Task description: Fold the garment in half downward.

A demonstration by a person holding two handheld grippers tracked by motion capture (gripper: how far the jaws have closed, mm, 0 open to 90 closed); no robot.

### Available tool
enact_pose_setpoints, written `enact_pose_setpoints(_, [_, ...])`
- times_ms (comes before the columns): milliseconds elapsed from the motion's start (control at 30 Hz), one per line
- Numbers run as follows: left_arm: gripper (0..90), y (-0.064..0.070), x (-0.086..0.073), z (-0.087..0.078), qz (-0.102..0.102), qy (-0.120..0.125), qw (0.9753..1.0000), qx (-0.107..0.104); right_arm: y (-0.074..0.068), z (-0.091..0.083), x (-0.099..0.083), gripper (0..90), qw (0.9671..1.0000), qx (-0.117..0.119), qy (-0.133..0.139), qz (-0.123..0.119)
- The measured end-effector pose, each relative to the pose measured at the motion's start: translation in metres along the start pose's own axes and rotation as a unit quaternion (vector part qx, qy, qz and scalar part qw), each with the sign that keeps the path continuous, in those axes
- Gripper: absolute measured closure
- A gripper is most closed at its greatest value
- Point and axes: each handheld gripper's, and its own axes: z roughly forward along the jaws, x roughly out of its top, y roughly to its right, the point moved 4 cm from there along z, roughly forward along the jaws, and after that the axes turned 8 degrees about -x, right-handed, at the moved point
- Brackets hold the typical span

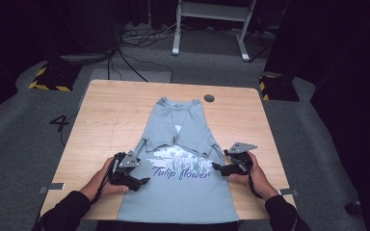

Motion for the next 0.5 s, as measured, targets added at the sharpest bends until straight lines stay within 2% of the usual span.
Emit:
enact_pose_setpoints(267, [17.6, 0.005, -0.003, -0.003, 0.002, -0.004, 1.0000, -0.002, -0.011, -0.009, -0.006, 22.7, 1.0000, 0.006, -0.003, -0.007])
enact_pose_setpoints(500, [17.5, 0.009, -0.004, -0.005, 0.003, -0.012, 0.9999, -0.006, -0.015, -0.013, -0.008, 22.7, 0.9998, 0.011, -0.008, -0.011])
